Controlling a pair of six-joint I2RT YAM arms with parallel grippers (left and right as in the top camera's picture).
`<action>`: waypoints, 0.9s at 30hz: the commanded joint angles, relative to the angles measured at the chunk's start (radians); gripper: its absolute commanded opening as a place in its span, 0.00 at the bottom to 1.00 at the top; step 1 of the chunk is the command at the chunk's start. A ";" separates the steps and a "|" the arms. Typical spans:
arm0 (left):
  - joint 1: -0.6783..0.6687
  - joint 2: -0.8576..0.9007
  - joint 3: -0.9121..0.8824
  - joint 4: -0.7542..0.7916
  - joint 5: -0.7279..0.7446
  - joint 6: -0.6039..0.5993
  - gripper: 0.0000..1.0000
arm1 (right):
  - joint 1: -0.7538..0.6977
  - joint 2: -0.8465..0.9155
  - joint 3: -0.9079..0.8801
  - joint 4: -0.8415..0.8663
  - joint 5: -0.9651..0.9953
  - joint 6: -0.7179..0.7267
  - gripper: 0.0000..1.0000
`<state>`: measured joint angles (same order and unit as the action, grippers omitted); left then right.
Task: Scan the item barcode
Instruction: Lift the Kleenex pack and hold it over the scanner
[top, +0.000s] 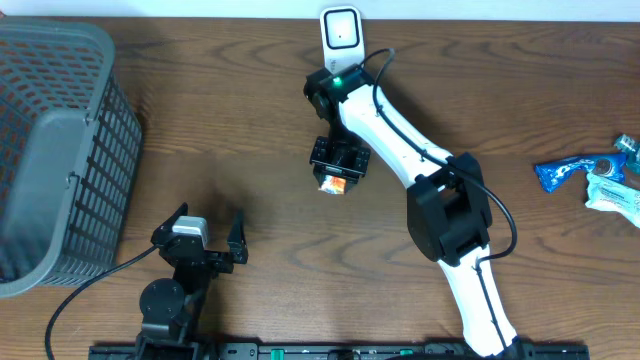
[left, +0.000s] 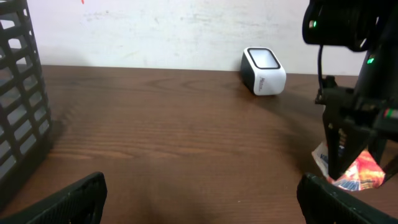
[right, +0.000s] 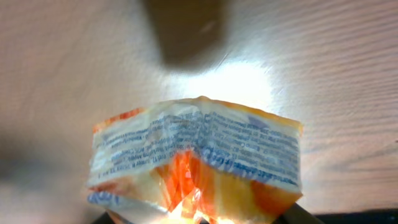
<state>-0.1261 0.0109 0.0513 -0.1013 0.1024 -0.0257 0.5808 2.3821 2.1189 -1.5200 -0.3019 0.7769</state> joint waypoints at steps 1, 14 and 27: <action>-0.002 -0.007 -0.013 -0.032 0.021 0.007 0.98 | 0.000 0.002 0.014 -0.063 -0.185 -0.284 0.40; -0.002 -0.007 -0.013 -0.032 0.021 0.007 0.98 | 0.016 0.002 -0.005 -0.182 -0.490 -0.588 0.52; -0.002 -0.007 -0.013 -0.032 0.021 0.007 0.98 | 0.038 0.002 -0.008 -0.182 -0.615 -0.568 0.50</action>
<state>-0.1261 0.0109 0.0513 -0.1013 0.1024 -0.0254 0.6117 2.3825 2.1147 -1.7016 -0.8616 0.2104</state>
